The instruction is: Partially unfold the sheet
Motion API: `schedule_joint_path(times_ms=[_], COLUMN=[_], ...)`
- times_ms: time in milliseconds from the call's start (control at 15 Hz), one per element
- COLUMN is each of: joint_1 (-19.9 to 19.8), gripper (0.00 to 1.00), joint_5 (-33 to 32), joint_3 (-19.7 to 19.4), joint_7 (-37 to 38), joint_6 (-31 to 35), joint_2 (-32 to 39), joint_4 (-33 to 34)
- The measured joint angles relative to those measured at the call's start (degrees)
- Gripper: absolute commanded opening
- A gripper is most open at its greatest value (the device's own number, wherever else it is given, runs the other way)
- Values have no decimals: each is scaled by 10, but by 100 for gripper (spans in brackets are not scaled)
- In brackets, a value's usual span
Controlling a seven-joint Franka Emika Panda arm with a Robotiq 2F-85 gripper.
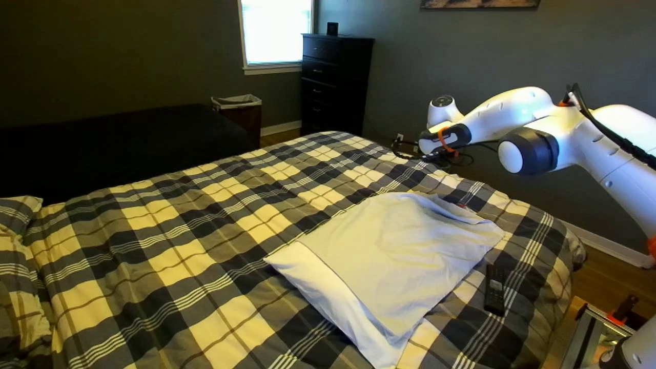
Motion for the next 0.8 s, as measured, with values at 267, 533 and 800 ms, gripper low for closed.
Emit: schedule_joint_path(times_ms=[267, 533, 800], joint_1=[-34, -60, -78], gripper=[100, 100, 100], joint_5=[1, 1, 5], joint_3=[58, 103, 132], joint_7=[-112, -197, -245], joint_6=[-3, -48, -142], joint_2=[-23, -35, -36], joint_4=[-29, -38, -31])
